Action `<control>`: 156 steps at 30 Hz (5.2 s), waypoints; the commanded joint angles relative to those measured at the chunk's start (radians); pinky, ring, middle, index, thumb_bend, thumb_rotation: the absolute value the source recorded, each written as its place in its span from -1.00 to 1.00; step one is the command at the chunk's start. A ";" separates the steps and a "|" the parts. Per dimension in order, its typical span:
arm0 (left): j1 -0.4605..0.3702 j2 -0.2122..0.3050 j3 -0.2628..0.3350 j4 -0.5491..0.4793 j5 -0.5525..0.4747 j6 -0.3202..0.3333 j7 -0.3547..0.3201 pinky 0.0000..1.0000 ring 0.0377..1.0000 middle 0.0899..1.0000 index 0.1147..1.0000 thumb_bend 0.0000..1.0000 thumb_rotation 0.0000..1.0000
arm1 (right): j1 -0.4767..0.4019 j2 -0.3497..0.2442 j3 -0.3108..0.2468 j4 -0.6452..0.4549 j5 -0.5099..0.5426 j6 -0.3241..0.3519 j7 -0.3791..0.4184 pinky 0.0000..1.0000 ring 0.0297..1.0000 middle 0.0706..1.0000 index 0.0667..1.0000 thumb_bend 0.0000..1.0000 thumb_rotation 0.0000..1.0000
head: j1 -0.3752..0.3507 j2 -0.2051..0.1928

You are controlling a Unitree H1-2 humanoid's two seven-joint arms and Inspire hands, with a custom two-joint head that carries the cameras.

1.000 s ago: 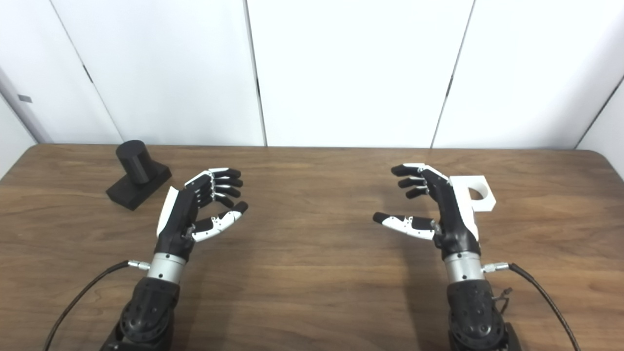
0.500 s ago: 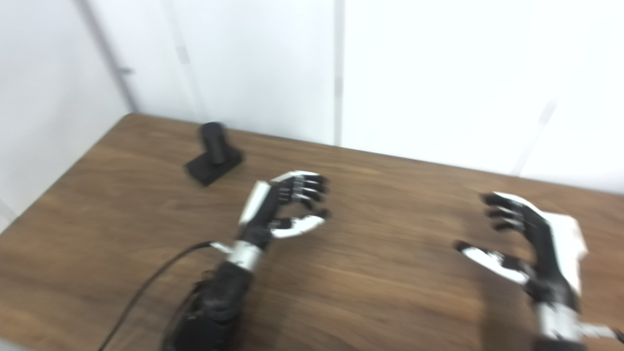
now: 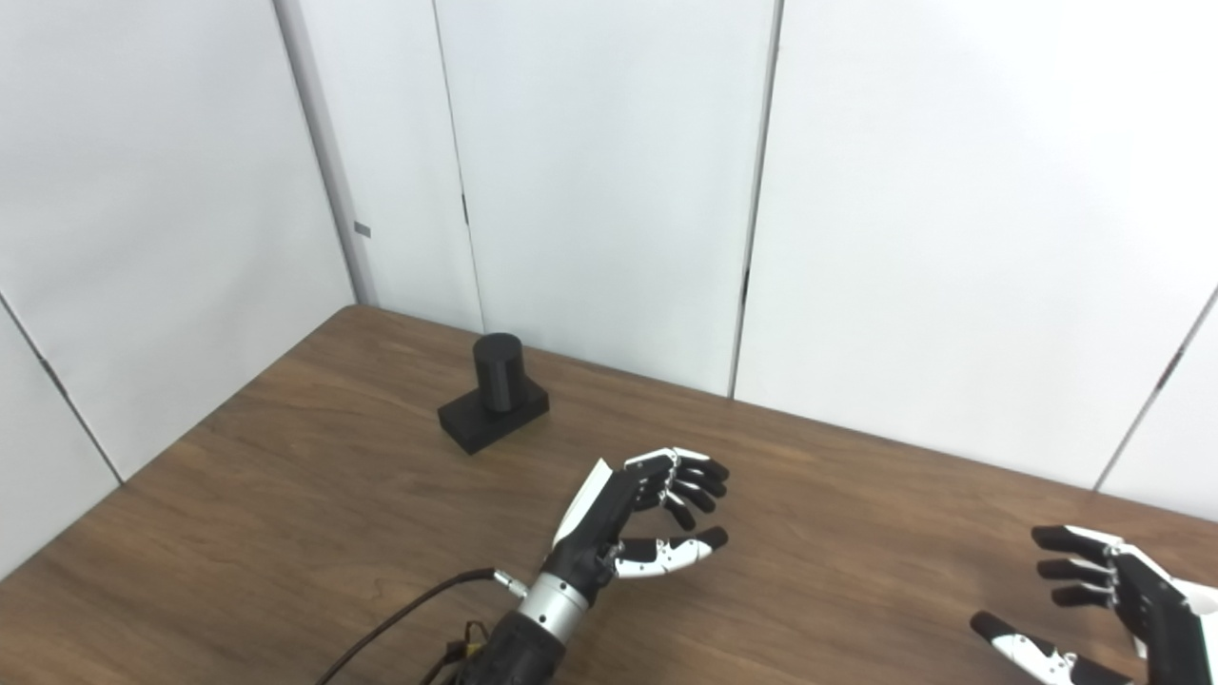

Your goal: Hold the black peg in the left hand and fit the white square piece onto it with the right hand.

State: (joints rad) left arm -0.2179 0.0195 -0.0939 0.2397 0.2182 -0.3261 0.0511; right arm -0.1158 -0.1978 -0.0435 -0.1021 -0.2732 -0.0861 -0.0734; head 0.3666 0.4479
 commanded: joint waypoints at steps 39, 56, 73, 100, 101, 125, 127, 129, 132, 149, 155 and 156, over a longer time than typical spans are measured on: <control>-0.097 0.147 0.124 -0.287 0.023 0.256 -0.022 0.09 0.37 0.50 0.41 0.58 -0.73 | -0.026 -0.006 -0.009 -0.107 -0.012 0.050 0.037 0.01 0.17 0.28 0.17 0.22 -1.00 | 0.040 0.022; -0.161 0.263 0.211 -0.293 0.149 0.348 0.049 0.36 0.56 0.49 0.54 0.56 -0.63 | -0.025 -0.009 -0.015 -0.134 -0.009 0.058 0.040 -0.03 0.13 0.25 0.14 0.20 -1.00 | 0.059 0.028; -0.193 0.366 0.212 -0.269 0.336 0.553 0.092 0.71 0.98 0.92 0.77 0.77 -0.42 | -0.027 -0.019 -0.007 -0.149 -0.039 0.082 0.042 -0.03 0.16 0.25 0.16 0.24 -1.00 | 0.064 0.036; -0.246 0.492 0.016 -0.054 0.660 0.794 -0.004 0.85 1.00 1.00 0.72 1.00 0.17 | -0.019 -0.007 0.002 -0.190 -0.044 0.116 0.046 -0.08 0.14 0.25 0.15 0.19 -1.00 | 0.054 0.054; -0.247 0.493 0.007 -0.039 0.666 0.794 -0.001 0.85 1.00 1.00 0.72 1.00 0.16 | -0.019 -0.007 0.003 -0.193 -0.045 0.119 0.046 -0.08 0.15 0.25 0.15 0.19 -1.00 | 0.054 0.054; -0.271 0.497 -0.095 0.170 0.659 0.767 0.030 0.87 1.00 1.00 0.70 1.00 0.18 | -0.002 -0.007 0.008 -0.244 -0.067 0.158 0.058 -0.05 0.15 0.27 0.16 0.21 -1.00 | 0.041 0.070; -0.267 0.498 -0.103 0.179 0.662 0.761 0.037 0.85 1.00 1.00 0.70 1.00 0.19 | -0.001 -0.007 0.008 -0.245 -0.063 0.157 0.060 -0.06 0.15 0.27 0.16 0.20 -1.00 | 0.041 0.070; -0.264 0.497 -0.108 0.186 0.659 0.756 0.044 0.84 1.00 1.00 0.67 1.00 0.19 | -0.001 -0.004 0.008 -0.249 -0.062 0.162 0.061 -0.06 0.15 0.26 0.16 0.20 -1.00 | 0.040 0.073; -0.266 0.498 -0.118 0.195 0.656 0.755 0.041 0.83 1.00 1.00 0.66 1.00 0.20 | -0.001 -0.001 0.007 -0.253 -0.060 0.165 0.064 -0.05 0.16 0.26 0.15 0.19 -1.00 | 0.038 0.074; -0.306 0.511 -0.152 0.316 0.590 0.689 0.045 0.71 0.98 0.92 0.56 0.99 0.11 | 0.019 0.010 0.004 -0.297 -0.071 0.191 0.064 -0.06 0.17 0.27 0.16 0.15 -1.00 | 0.023 0.093; -0.332 0.525 -0.184 0.347 0.575 0.647 0.018 0.71 0.98 0.90 0.46 0.80 0.01 | 0.021 0.021 -0.001 -0.289 -0.069 0.170 0.047 -0.12 0.13 0.24 -0.08 0.00 -0.79 | 0.021 0.097; -0.333 0.527 -0.187 0.350 0.567 0.633 0.013 0.70 0.97 0.88 0.38 0.72 -0.09 | 0.021 0.021 -0.002 -0.286 -0.066 0.166 0.046 -0.11 0.14 0.24 -0.09 0.00 -0.78 | 0.021 0.097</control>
State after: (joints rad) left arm -0.5174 0.5338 -0.2668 0.5859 0.7871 0.3366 0.0761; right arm -0.0719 -0.1750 -0.0383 -0.3686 -0.3410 0.1223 -0.0088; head 0.3881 0.5445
